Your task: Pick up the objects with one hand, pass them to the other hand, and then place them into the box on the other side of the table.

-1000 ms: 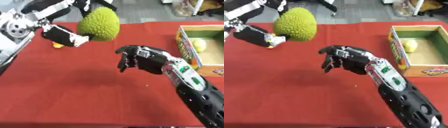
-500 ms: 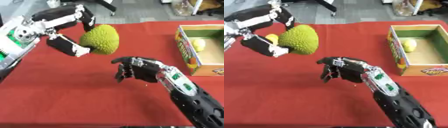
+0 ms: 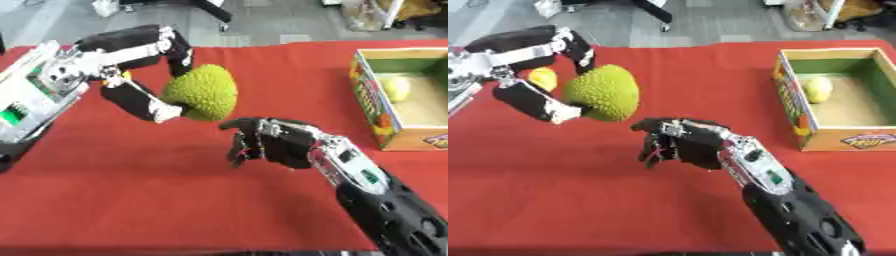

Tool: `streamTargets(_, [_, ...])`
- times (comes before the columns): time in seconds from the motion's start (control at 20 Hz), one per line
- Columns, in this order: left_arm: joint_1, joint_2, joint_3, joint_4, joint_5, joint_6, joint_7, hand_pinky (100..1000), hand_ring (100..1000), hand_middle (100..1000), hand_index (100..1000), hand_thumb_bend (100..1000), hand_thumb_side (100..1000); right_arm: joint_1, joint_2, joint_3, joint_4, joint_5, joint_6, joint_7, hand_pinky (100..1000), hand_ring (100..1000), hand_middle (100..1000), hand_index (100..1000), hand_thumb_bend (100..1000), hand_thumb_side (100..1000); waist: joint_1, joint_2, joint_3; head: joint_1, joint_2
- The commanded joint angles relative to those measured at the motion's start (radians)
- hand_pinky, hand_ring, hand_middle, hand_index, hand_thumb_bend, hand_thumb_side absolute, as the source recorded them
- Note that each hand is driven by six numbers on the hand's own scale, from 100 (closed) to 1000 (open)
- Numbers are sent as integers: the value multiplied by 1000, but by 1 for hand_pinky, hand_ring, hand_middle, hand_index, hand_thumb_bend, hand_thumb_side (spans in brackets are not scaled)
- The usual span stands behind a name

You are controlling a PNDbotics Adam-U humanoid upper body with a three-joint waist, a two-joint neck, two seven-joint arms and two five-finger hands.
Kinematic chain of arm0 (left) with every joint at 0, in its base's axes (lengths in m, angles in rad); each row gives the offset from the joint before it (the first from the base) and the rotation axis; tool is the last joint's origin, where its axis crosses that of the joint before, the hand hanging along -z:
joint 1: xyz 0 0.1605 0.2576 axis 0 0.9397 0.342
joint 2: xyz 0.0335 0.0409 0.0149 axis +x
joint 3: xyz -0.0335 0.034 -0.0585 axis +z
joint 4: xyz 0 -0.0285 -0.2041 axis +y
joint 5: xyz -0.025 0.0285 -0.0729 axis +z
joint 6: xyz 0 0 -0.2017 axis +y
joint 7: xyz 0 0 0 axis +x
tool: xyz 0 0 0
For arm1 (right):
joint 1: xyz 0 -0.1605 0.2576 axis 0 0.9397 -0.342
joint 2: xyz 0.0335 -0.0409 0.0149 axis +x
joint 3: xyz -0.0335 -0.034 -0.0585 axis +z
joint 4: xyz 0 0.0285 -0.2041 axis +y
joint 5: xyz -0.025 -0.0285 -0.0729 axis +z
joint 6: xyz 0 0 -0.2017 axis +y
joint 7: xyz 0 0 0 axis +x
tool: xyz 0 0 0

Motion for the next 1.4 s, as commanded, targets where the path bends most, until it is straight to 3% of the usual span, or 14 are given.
streamTargets(0.05, [-18, 7, 3, 3, 26, 19, 1, 597, 509, 441, 442, 120, 100, -12, 1, -5, -15, 4, 2, -60, 638, 637, 481, 869, 456, 511, 12, -2, -1, -1, 2])
streamTargets(0.45, [-19, 3, -15, 24, 89, 67, -4, 598, 515, 447, 444, 119, 100, -15, 1, 1, -51, 13, -21, -152, 635, 636, 477, 875, 448, 510, 12, -2, -1, 0, 2])
streamTargets(0.8, [-20, -1, -23, 32, 140, 98, -8, 599, 517, 449, 443, 116, 100, -18, 2, 4, -69, 28, -50, -169, 636, 639, 476, 877, 439, 509, 12, -2, -2, 0, 2])
streamTargets(1.1, [-21, -2, -20, 33, 139, 99, -3, 600, 518, 449, 444, 117, 100, -21, 1, 9, -84, 52, -76, -102, 640, 649, 479, 882, 423, 506, 12, -1, -2, 0, 2])
streamTargets(1.4, [-17, 3, -13, 44, 118, 88, 6, 601, 519, 449, 444, 118, 100, -20, -3, 6, -104, 62, -137, 24, 646, 661, 485, 886, 412, 487, 11, -1, -2, 2, 2])
